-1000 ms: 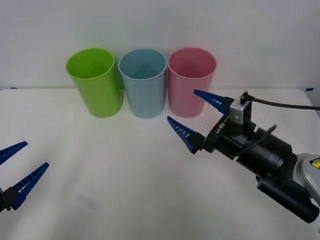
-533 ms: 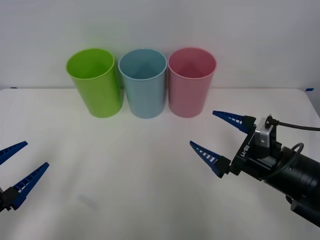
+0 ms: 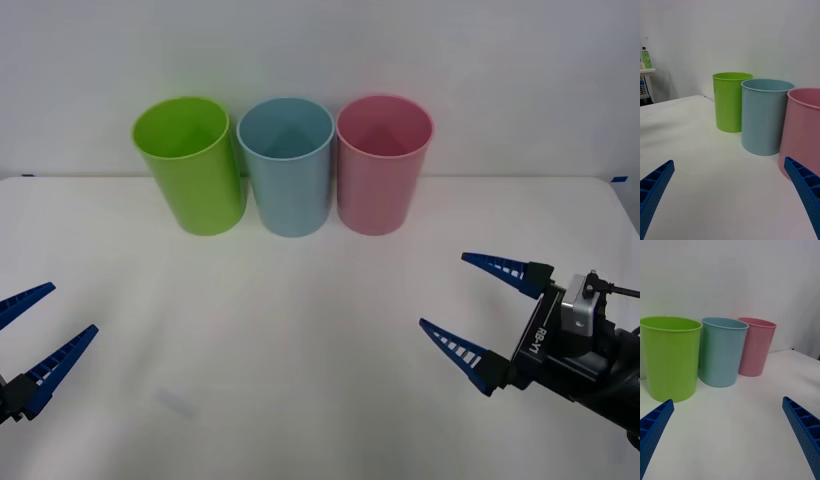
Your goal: Grasp the object on the table and drop it into the matching bin: aluminum can to the light blue bin, PET bottle to the pink bin.
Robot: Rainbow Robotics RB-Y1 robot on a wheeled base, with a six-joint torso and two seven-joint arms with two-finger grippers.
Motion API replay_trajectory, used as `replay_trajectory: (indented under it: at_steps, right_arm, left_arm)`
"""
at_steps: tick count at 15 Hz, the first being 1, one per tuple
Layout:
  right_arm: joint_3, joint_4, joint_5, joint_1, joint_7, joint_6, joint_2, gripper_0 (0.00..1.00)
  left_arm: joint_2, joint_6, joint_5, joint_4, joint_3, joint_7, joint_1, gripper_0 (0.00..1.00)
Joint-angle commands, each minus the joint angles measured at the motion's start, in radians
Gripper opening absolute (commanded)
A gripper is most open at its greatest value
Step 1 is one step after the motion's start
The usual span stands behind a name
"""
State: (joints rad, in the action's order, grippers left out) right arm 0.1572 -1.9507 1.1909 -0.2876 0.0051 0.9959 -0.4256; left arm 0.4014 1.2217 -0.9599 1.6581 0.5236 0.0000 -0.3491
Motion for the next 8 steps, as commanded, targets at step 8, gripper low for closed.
replay_trajectory:
  at_steps: [8]
  right_arm:
    - [0.168, 0.030, -0.040, -0.123, 0.081, 0.127, 0.084, 1.00]
  left_arm:
    - [0.000, 0.000, 0.000, 0.000, 0.000, 0.000, 0.000, 1.00]
